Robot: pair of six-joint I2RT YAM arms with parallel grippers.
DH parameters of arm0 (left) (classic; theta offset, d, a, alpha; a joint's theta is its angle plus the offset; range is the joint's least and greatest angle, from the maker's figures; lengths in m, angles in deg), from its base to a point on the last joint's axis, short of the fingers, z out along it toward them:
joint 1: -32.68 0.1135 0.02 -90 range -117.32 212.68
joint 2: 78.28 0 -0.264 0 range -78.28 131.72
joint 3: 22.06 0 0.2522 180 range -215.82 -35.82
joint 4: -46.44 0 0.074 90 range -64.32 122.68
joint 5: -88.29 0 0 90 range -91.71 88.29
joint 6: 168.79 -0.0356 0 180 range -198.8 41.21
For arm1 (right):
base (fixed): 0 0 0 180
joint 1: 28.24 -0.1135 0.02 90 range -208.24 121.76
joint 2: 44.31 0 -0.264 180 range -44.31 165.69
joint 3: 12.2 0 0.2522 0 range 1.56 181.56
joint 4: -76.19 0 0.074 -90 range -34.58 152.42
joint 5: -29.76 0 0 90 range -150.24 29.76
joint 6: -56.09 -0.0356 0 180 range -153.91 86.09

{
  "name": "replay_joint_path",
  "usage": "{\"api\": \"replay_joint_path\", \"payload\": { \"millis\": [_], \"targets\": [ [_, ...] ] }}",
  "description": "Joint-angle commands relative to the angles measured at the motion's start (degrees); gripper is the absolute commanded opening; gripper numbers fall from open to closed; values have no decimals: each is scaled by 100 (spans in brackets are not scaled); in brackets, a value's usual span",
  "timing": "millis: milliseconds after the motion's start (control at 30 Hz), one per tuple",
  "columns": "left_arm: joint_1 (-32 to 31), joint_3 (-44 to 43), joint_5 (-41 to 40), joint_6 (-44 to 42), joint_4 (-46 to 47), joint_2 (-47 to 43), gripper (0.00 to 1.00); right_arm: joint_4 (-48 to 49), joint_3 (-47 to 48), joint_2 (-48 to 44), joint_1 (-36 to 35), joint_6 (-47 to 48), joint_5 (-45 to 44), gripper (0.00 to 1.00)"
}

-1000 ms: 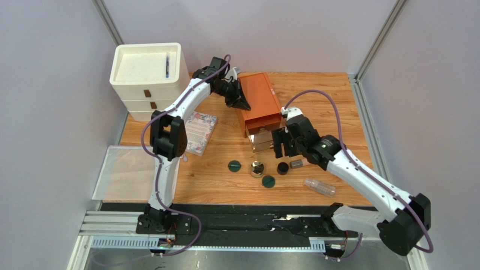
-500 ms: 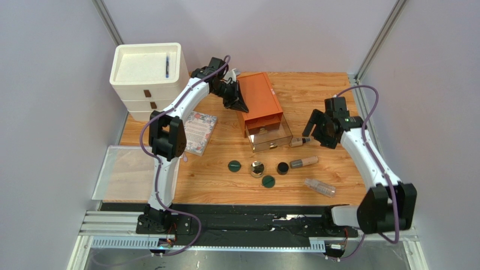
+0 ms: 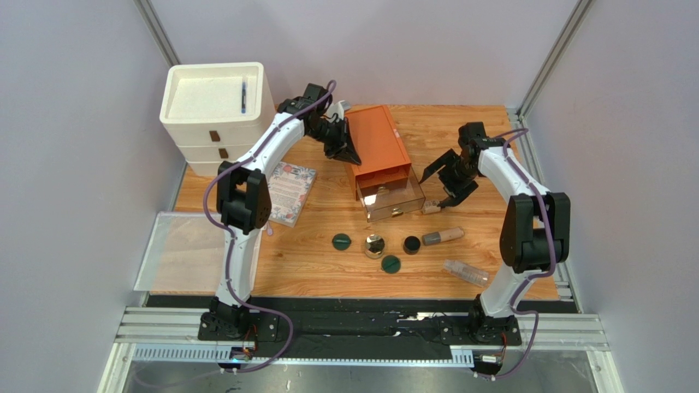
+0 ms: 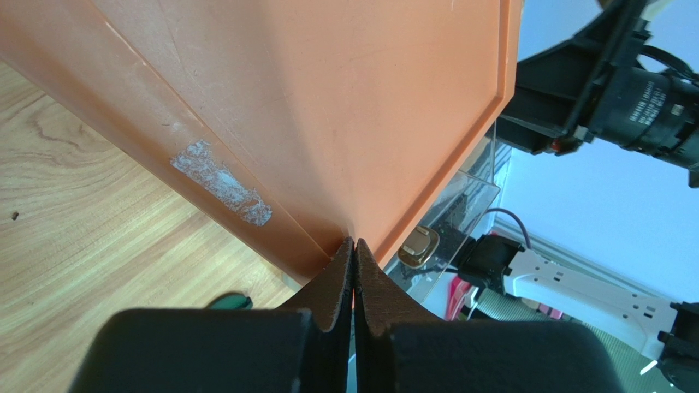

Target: Organize the makeup

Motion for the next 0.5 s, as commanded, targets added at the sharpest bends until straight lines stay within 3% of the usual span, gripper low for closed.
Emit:
{"api": "replay_joint_path", "payload": {
  "millis": [0, 467],
  "targets": [
    [156, -20, -524, -416, -687, -34, 0, -80, -111, -18, 43, -968, 250, 80],
    [192, -20, -453, -469, -678, -7, 0, 377, -858, 517, 43, -1690, 233, 69]
  ]
}}
